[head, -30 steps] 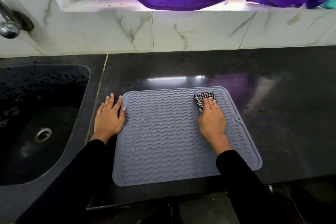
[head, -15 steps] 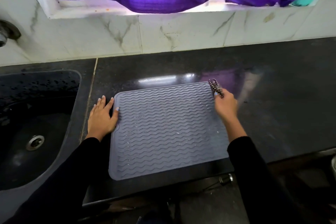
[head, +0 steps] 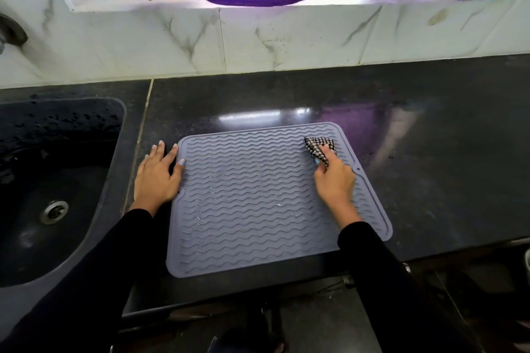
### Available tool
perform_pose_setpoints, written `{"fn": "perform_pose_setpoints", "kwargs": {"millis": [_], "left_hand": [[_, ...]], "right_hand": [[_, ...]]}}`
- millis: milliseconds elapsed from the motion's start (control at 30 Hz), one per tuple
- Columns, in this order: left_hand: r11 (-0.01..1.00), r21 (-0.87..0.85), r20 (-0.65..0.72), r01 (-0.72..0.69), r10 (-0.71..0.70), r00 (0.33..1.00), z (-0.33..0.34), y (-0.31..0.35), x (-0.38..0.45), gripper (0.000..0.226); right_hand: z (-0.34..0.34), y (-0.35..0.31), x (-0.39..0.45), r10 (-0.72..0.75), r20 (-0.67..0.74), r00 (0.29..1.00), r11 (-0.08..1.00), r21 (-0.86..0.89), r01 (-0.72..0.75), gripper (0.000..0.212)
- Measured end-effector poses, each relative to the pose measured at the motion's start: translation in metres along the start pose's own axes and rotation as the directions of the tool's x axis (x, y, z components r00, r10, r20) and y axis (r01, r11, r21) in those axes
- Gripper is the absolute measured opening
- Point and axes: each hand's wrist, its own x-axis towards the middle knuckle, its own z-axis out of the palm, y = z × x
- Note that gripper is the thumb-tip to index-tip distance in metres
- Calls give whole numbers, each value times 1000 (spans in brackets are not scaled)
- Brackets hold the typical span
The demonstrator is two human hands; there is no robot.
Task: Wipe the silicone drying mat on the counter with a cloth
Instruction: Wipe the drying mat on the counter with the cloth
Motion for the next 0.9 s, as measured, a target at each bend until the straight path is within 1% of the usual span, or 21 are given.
{"fn": "perform_pose_setpoints", "kwargs": {"millis": [67,133,167,233,267,300,333,367,400,433,500,533,600,667,733,800,900], "left_hand": [[999,-46,16,11,-10,1000,-3,0,0,68],[991,-129,40,28,-23,999,-7,0,-4,66],[986,-162,52,30,-22,998,-9,1,-6,64],[979,-200,76,37,-23,997,-12,5,-13,59],[979,-200,88,44,-26,996,-12,7,-18,56],[982,-184,95,45,-28,995,-10,8,-25,55],[988,-152,94,37,-23,995,-8,9,-33,54],[994,-104,86,20,-11,996,-6,10,-41,56],[999,-53,79,3,1,997,-3,10,-47,58],[1000,-10,77,-5,6,997,-1,11,-53,59],[999,40,68,2,-5,998,3,12,-56,63],[998,56,67,13,-17,998,4,13,-56,63],[996,82,72,19,-25,997,6,14,-55,62],[996,88,68,13,-19,997,6,14,-56,68],[996,90,72,7,-14,997,5,14,-56,72],[996,93,69,10,-17,997,5,14,-55,74],[996,92,60,12,-18,998,4,15,-56,74]], "right_hand": [[-7,2,2,43,5,999,995,91,-43,43],[-14,6,8,105,16,994,955,277,-106,37],[-18,9,12,156,40,987,900,407,-159,34],[-25,12,22,258,167,952,729,613,-305,34],[-27,17,27,300,184,936,684,643,-345,34],[-32,17,29,337,151,929,677,647,-351,35],[-39,15,26,343,94,935,722,611,-326,35],[-47,12,17,323,3,946,804,526,-277,34],[-52,10,4,282,-69,957,883,408,-231,34],[-52,9,-11,220,-86,972,937,295,-186,36],[-34,13,-40,88,-32,996,991,108,-85,41],[-20,14,-53,-5,18,1000,1000,-22,5,47],[2,23,-60,-103,114,988,956,-263,130,60],[7,25,-54,-68,165,984,939,-322,119,63],[6,24,-52,-46,188,981,940,-325,106,65],[4,23,-51,-51,206,977,934,-336,119,67],[-1,26,-49,-88,225,970,945,-288,152,63]]}}
